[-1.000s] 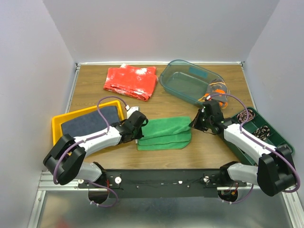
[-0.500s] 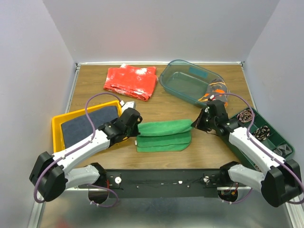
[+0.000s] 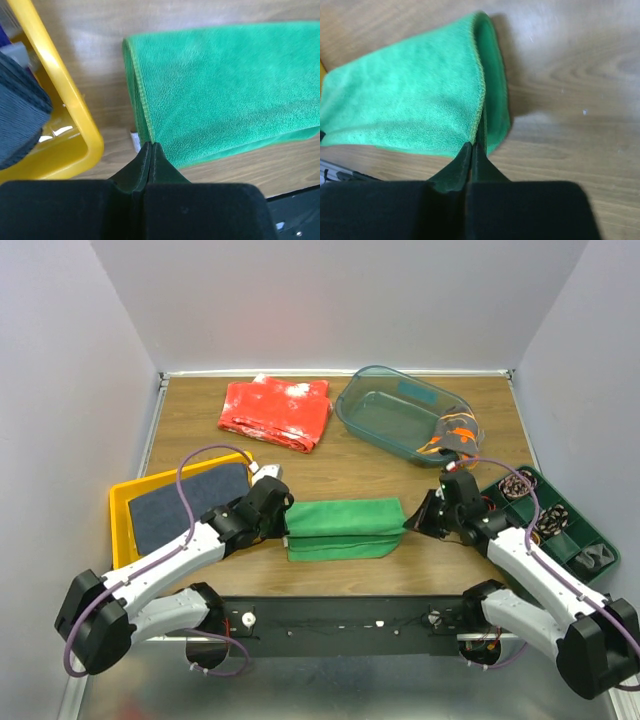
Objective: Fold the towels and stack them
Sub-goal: Fold the towel at the center of the board, then pick up the towel from the center of the board.
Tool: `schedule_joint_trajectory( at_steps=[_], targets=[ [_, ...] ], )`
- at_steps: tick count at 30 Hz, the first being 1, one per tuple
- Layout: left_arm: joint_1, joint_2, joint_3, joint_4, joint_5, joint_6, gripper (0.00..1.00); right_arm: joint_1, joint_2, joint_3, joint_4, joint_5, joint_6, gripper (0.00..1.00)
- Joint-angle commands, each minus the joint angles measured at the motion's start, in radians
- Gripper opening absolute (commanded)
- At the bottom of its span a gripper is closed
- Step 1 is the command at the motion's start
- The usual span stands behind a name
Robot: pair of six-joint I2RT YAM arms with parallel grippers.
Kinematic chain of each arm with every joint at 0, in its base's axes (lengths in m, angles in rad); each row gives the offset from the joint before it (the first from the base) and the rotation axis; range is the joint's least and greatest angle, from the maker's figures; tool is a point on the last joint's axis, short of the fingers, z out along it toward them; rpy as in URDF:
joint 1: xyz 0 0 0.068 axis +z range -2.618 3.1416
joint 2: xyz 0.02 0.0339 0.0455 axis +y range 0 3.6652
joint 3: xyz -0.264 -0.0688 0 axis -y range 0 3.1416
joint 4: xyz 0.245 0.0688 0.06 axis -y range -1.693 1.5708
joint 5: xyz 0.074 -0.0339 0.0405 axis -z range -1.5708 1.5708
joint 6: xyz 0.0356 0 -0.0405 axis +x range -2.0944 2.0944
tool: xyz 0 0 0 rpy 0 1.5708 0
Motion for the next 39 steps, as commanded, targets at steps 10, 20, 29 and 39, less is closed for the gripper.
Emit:
schedule_joint_trajectory(
  at_steps=[10, 20, 29, 39],
  targets=[
    [-0.016, -0.046, -0.126, 0.107, 0.094, 0.002, 0.63, -0.003, -0.081, -0.141, 0.054, -0.052, 0.115, 0.53],
    [-0.016, 0.031, -0.14, 0.154, -0.019, -0.036, 0.72, -0.003, 0.112, -0.068, 0.19, 0.047, 0.046, 0.62],
    [-0.017, 0.164, -0.137, 0.225, -0.095, -0.045, 0.77, 0.054, 0.287, -0.044, 0.295, 0.111, 0.023, 0.63],
    [-0.042, 0.276, -0.158, 0.289, -0.114, -0.088, 0.6, 0.095, 0.306, -0.03, 0.222, 0.243, 0.029, 0.48]
  ],
)
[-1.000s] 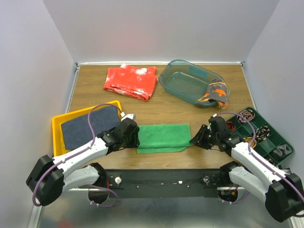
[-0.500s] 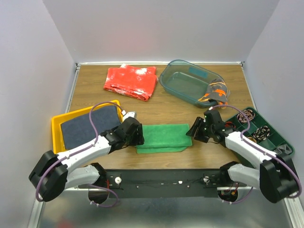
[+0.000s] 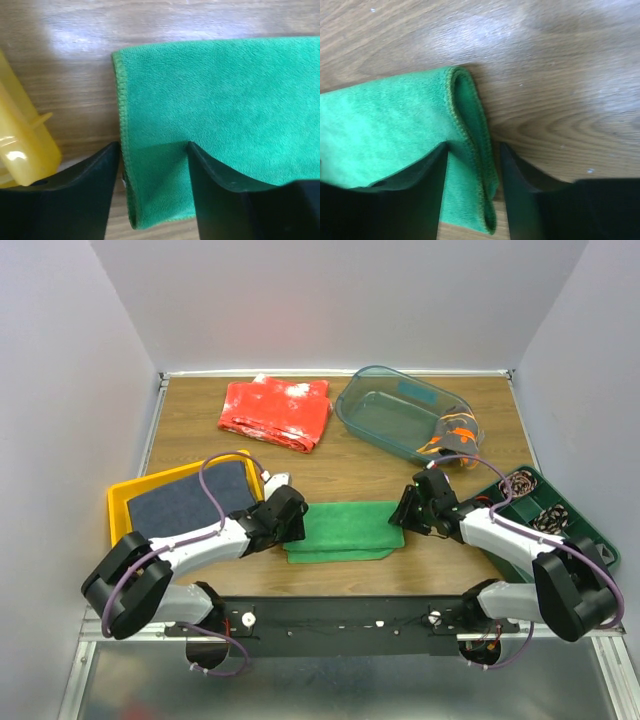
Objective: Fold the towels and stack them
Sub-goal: Pick up the towel from the center of the board.
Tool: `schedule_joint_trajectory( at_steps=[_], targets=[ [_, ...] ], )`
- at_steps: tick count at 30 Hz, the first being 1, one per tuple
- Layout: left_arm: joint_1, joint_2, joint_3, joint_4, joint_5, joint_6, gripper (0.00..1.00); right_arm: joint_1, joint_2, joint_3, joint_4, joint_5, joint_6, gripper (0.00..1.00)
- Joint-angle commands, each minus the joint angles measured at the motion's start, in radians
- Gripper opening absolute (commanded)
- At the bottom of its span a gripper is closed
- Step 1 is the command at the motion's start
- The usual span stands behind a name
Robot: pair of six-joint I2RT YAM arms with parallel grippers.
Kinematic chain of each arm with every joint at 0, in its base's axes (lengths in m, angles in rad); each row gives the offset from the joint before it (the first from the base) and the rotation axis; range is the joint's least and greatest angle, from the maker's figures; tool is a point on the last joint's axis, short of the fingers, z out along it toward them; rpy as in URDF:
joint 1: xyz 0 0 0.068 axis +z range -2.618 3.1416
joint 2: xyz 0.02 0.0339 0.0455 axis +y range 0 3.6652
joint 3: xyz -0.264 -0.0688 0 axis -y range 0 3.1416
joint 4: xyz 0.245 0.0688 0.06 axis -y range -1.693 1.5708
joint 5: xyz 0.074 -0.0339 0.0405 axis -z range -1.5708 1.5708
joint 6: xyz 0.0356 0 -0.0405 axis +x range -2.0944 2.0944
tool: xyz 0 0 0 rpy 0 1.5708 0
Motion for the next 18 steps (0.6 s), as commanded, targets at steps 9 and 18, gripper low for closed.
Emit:
schedule_joint_trajectory(
  at_steps=[9, 18],
  targets=[
    [-0.095, 0.081, 0.005, -0.034, -0.078, -0.082, 0.16, 0.009, -0.026, 0.025, -0.055, 0.043, -0.016, 0.01],
    [-0.155, 0.02, 0.11, -0.188, -0.174, -0.123, 0.0, 0.009, -0.138, 0.088, -0.155, 0.071, -0.022, 0.01]
  ],
)
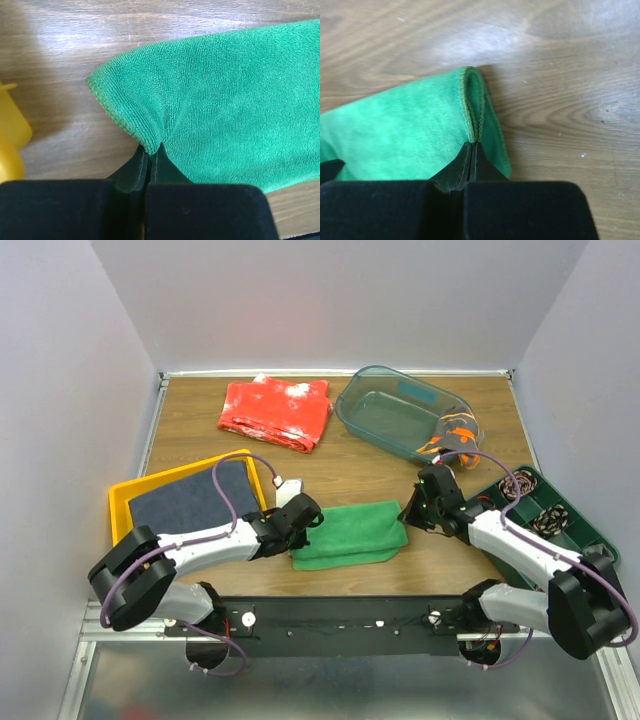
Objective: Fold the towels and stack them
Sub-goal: Pick up the towel from the center of the board.
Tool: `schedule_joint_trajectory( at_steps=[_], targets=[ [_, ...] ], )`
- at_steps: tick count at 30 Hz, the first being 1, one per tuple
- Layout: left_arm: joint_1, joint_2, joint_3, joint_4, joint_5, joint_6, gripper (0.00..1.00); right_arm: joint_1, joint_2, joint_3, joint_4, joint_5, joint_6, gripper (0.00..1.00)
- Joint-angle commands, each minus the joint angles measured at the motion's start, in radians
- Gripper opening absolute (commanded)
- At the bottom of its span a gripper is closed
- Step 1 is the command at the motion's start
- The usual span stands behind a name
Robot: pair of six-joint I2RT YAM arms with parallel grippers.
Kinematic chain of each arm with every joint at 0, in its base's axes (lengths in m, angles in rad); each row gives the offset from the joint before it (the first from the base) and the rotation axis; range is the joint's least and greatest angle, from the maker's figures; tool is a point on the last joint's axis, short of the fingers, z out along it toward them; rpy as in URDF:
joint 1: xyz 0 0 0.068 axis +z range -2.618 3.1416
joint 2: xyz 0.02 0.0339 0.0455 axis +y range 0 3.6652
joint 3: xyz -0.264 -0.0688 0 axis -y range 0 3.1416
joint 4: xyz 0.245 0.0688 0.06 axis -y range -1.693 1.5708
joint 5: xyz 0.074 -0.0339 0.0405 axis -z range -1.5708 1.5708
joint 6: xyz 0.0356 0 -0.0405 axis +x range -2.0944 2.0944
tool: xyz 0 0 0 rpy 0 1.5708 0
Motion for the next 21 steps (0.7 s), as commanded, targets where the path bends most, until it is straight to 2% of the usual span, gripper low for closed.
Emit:
schedule_joint_trajectory(
  at_steps=[1, 8, 10, 16, 18, 21],
  targets=[
    [-0.024, -0.048, 0.069, -0.16, -0.107, -0.034, 0.0, 0.005, -0.061, 0.065, -0.07, 0.038, -0.016, 0.01],
    [-0.025, -0.073, 0.117, -0.207, -0.118, -0.015, 0.0, 0.005, -0.022, 0.051, -0.045, 0.03, -0.019, 0.01],
    [-0.025, -0.062, 0.117, -0.215, -0.121, -0.011, 0.0, 0.006, 0.005, 0.04, -0.03, 0.023, -0.017, 0.17],
    [-0.025, -0.047, 0.089, -0.197, -0.108, -0.008, 0.0, 0.006, 0.065, 0.005, -0.001, -0.028, -0.005, 0.49],
    [-0.025, -0.039, 0.085, -0.187, -0.105, -0.007, 0.0, 0.009, 0.056, -0.021, 0.009, -0.034, 0.007, 0.57],
    [-0.025, -0.029, 0.08, -0.174, -0.099, -0.005, 0.0, 0.024, 0.048, -0.042, 0.045, -0.037, 0.009, 0.63]
  ],
)
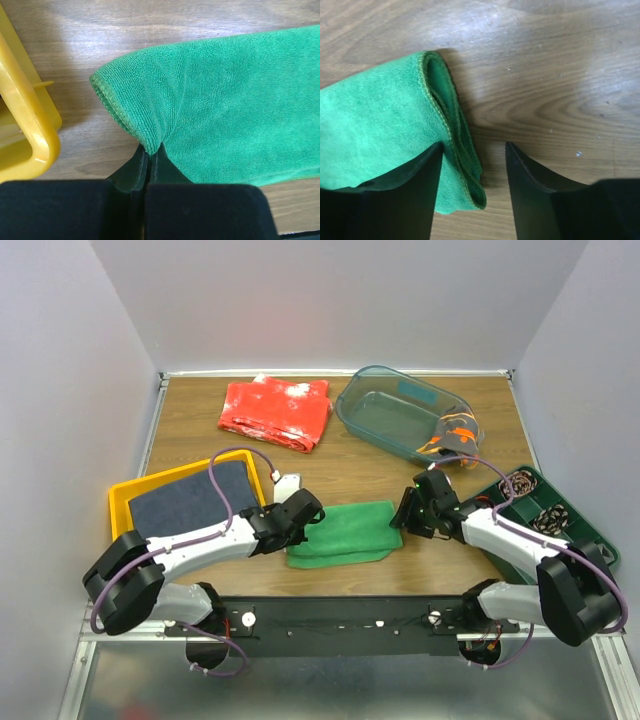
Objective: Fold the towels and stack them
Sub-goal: Pick up the towel from the center of the board.
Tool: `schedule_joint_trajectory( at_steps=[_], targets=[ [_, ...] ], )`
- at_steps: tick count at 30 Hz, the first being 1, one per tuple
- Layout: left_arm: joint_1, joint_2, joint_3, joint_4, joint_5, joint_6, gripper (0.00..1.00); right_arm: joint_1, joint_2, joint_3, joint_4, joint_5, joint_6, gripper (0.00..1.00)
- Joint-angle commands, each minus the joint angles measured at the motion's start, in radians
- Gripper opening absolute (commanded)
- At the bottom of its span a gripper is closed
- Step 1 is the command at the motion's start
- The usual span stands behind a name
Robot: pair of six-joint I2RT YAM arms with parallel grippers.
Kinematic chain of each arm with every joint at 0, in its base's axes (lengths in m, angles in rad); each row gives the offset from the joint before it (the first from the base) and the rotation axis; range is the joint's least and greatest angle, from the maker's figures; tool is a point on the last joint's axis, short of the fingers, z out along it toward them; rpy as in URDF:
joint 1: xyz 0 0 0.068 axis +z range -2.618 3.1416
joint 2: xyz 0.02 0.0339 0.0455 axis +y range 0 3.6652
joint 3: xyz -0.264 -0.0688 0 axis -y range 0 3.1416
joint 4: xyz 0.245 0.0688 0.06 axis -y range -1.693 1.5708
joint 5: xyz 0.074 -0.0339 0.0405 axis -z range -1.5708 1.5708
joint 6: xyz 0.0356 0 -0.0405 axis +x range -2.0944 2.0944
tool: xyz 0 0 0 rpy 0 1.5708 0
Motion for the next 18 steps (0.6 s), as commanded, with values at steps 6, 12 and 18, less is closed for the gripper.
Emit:
schedule_joint_trajectory(
  at_steps=[6, 12, 18],
  targets=[
    [-0.005, 0.047, -0.006, 0.023, -0.025, 0.011, 0.0, 0.139, 0.069, -0.01, 0.075, 0.045, 0.055, 0.64],
    [-0.007, 0.035, -0.008, 0.02, -0.028, 0.011, 0.0, 0.187, 0.13, -0.009, 0.012, 0.176, 0.102, 0.34],
    [-0.03, -0.031, 0.035, -0.027, -0.081, 0.042, 0.0, 0.19, 0.047, 0.085, -0.047, 0.171, 0.079, 0.01]
  ],
)
